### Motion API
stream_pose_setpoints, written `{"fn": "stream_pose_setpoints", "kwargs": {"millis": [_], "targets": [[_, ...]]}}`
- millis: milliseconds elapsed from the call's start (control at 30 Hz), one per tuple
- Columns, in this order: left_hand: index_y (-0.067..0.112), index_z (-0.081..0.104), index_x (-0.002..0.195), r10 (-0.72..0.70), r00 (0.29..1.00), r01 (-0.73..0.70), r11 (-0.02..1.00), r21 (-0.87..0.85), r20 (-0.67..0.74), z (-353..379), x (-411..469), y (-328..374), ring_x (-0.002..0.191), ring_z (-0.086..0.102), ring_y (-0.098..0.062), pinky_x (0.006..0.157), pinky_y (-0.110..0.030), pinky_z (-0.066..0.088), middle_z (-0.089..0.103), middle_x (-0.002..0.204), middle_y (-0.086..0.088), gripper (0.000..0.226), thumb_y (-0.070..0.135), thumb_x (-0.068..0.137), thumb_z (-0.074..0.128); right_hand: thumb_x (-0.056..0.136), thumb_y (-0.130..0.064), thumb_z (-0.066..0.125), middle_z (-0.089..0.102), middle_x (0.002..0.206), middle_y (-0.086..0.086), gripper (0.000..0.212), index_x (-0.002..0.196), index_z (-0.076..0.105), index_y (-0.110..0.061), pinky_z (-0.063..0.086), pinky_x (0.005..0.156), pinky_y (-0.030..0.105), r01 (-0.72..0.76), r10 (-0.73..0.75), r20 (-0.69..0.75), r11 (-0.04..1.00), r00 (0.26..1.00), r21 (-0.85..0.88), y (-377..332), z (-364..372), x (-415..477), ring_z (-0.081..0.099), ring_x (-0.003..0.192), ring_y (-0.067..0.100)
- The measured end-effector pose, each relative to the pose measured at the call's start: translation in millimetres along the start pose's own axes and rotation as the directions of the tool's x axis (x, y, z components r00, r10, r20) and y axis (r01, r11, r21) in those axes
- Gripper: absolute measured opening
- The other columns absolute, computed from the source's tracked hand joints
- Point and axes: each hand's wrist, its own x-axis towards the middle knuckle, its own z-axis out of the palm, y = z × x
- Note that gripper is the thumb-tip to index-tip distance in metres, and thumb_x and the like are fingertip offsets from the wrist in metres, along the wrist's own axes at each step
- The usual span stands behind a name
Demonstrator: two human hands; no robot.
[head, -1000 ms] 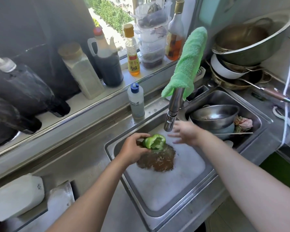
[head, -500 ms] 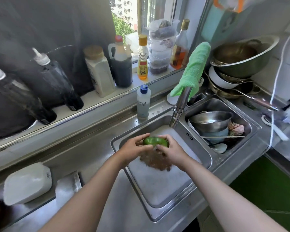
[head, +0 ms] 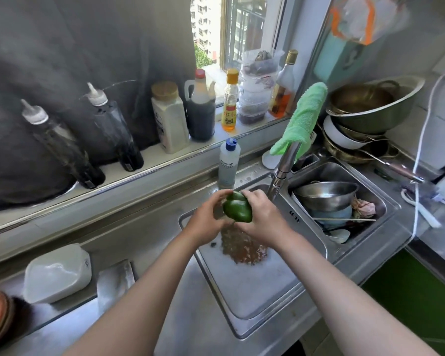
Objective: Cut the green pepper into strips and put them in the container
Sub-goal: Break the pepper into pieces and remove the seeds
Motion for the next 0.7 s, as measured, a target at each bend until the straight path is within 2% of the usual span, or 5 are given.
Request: {"fn": "stream_pose_setpoints", "kwargs": {"millis": [167,367,433,500,700], "targets": [[0.029,0.046,0.140,-0.254,0.965,0.240,0.953,0.183,0.058,16,-7,-33,0.130,0.050,-0.019,0.104,-0.035,0.047,0.052,0.141,-0.002,0.063,0.005,0.087,0.071,0.074,-0.054,0.079,0.059,0.122,0.010,0.075,0.131,0.053,-0.013,0.051,0.093,0.034,-0.363,0.370,0.347,0.928,0.862,-0.087,50,70,-21,0.060,0.112,0.030],[0.023,0.049,0.140,-0.271,0.956,0.283,0.953,0.108,-0.114,29,-3,-34,0.120,0.055,-0.013,0.097,-0.024,0.042,0.059,0.131,-0.001,0.041,0.010,0.101,0.048,0.093,-0.037,0.067,0.041,0.132,0.014,0.073,0.146,0.029,-0.004,0.047,0.096,0.042,-0.155,0.172,-0.134,0.980,0.976,0.124,23,41,-5,0.048,0.116,0.028],[0.023,0.047,0.142,-0.303,0.945,0.318,0.940,0.121,-0.125,30,0,-33,0.116,0.054,-0.010,0.094,-0.022,0.040,0.059,0.133,-0.002,0.041,0.011,0.102,0.045,0.095,-0.038,0.065,0.045,0.133,0.018,0.069,0.143,0.031,-0.002,0.051,0.094,0.047,-0.331,0.325,0.136,0.943,0.936,0.026,30,45,-5,0.053,0.117,0.034],[0.023,0.045,0.146,-0.307,0.950,0.312,0.934,0.173,-0.056,33,1,-28,0.120,0.054,-0.013,0.095,-0.021,0.038,0.055,0.139,-0.003,0.044,0.014,0.102,0.048,0.096,-0.041,0.063,0.047,0.139,0.022,0.071,0.144,0.033,0.001,0.051,0.097,0.045,-0.459,0.473,0.383,0.878,0.793,-0.135,38,52,-11,0.054,0.122,0.039],[0.021,0.054,0.139,-0.147,0.986,0.160,0.972,0.172,-0.083,35,11,-22,0.119,0.056,-0.013,0.106,-0.025,0.040,0.058,0.134,0.000,0.046,0.008,0.095,0.059,0.095,-0.043,0.062,0.041,0.133,0.016,0.070,0.146,0.030,-0.008,0.045,0.098,0.045,-0.149,0.142,0.078,0.985,0.987,0.088,24,41,2,0.050,0.118,0.037]]}}
